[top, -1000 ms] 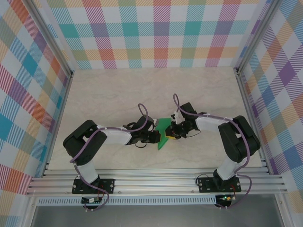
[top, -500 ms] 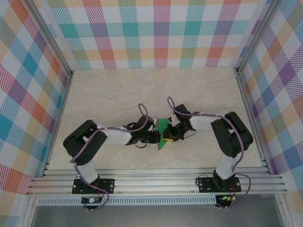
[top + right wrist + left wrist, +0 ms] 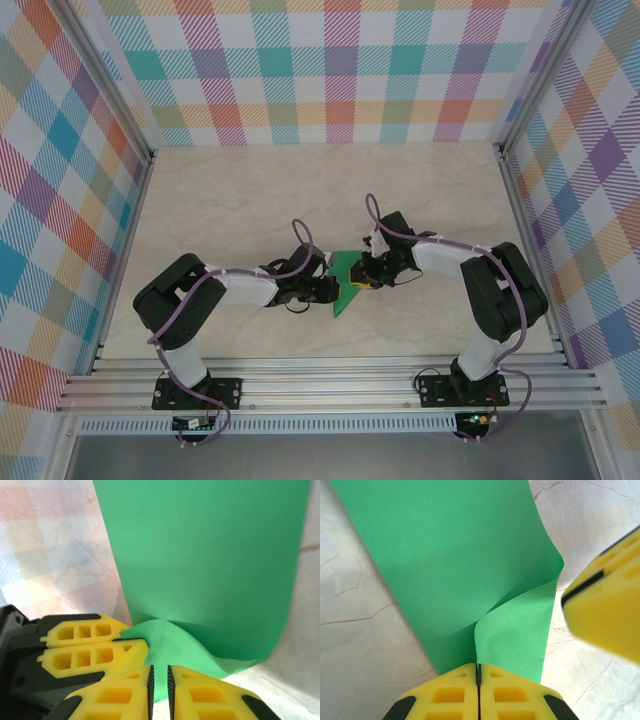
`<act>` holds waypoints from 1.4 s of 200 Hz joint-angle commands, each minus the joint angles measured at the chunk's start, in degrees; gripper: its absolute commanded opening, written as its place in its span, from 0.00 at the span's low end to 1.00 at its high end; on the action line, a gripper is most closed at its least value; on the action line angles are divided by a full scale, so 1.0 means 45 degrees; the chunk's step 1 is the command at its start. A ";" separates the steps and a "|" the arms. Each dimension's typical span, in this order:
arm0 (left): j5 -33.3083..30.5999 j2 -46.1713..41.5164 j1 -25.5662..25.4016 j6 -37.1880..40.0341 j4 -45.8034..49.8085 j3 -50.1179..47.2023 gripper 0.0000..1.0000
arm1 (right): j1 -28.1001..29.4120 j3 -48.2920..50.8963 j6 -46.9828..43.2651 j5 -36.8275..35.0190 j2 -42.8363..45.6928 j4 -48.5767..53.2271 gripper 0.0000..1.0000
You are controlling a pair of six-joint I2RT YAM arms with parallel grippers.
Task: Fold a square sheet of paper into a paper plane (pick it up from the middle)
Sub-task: Third fold the triangle at the center of the table.
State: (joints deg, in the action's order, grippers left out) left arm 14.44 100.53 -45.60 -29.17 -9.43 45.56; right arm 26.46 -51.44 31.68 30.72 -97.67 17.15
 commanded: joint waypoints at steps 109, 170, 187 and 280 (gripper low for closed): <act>-0.0393 -0.0117 -0.0010 0.0146 0.0746 -0.0320 0.06 | -0.0725 0.0191 -0.0546 -0.0149 -0.0808 -0.0361 0.16; -0.0396 -0.0232 -0.0006 0.0149 0.0787 -0.0284 0.06 | -0.1036 0.0193 -0.0483 0.0867 -0.0053 -0.0595 0.16; -0.0378 -0.0213 -0.0003 0.0145 0.0768 -0.0272 0.06 | -0.1035 0.0306 -0.0445 0.1028 -0.0194 -0.0792 0.16; -0.0409 -0.0182 -0.0004 0.0091 0.0763 -0.0274 0.06 | -0.1121 0.0201 -0.0654 -0.0178 -0.1202 -0.0542 0.15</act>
State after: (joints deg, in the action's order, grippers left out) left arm 13.96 100.31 -45.60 -29.15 -9.17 45.52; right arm 21.37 -50.85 30.39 32.53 -103.55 13.69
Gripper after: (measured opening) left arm 0.062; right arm 0.147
